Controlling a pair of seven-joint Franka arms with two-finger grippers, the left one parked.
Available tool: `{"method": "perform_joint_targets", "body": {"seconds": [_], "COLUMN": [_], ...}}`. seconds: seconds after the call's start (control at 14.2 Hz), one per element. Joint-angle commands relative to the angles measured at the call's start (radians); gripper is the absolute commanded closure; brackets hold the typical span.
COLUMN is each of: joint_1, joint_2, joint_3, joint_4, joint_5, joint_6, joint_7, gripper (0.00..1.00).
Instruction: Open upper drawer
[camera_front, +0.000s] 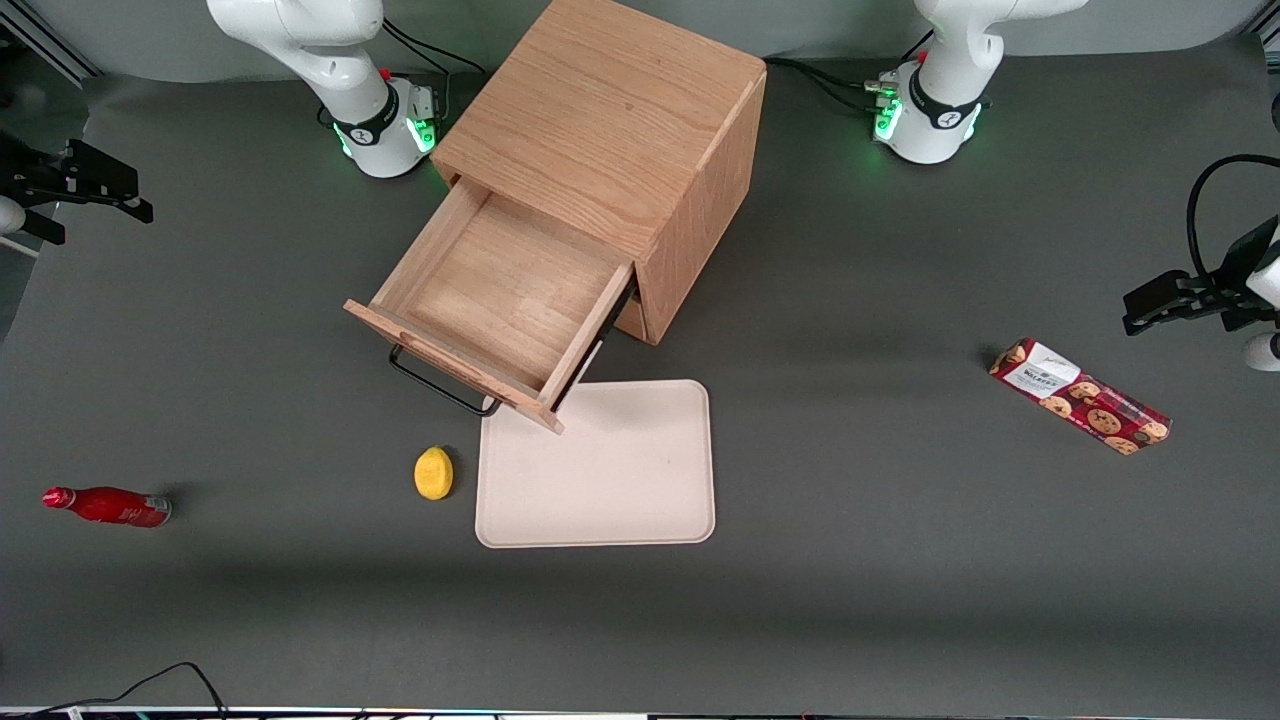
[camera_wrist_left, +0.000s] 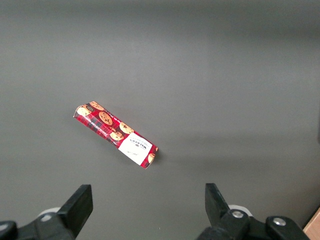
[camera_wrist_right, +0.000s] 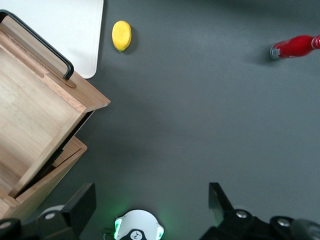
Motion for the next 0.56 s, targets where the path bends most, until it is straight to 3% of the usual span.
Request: {"method": "perform_joint_targets", "body": {"seconds": [0.0,0.07,0.21,0.49], "joint_1": [0.018,0.018,0.022,0.021], "joint_2": [-0.007,0.002,0.007,0.007], "joint_3": [0.015,0.015,0.030,0.048], "joint_4": [0.020,0.034,0.036,0.034], "joint_5": [-0.024,-0.013,0.005,0.010], "joint_6": [-0.011,-0.016,-0.028,-0.033], "joint_7": [0.053,0.086,0.313,0.340], "gripper": [0.00,0.00,0.00,0.00]}}
